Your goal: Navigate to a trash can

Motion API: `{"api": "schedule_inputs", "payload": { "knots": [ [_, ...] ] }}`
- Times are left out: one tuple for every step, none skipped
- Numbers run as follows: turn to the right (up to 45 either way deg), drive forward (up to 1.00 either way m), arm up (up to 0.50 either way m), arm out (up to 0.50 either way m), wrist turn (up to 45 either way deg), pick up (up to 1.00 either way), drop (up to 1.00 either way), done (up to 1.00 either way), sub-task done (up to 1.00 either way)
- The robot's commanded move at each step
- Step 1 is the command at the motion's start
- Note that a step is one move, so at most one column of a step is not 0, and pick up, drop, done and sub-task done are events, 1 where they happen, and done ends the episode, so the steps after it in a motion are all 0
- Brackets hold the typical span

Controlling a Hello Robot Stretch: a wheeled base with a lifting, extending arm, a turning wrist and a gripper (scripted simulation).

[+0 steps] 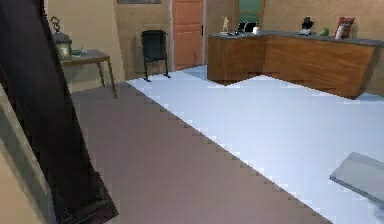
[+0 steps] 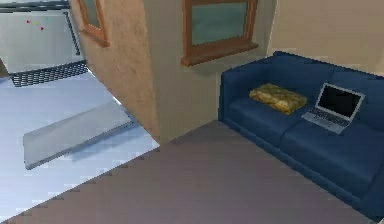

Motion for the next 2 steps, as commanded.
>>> {"api": "schedule_inputs", "payload": {
  "knots": [
    [0.0, 1.0, 0.0, 0.0, 0.0, 0.0, 0.0, 0.0, 0.0],
    [-9.0, 0.0, 0.0, 0.0, 0.0, 0.0, 0.0, 0.0, 0.0]
  ]
}}
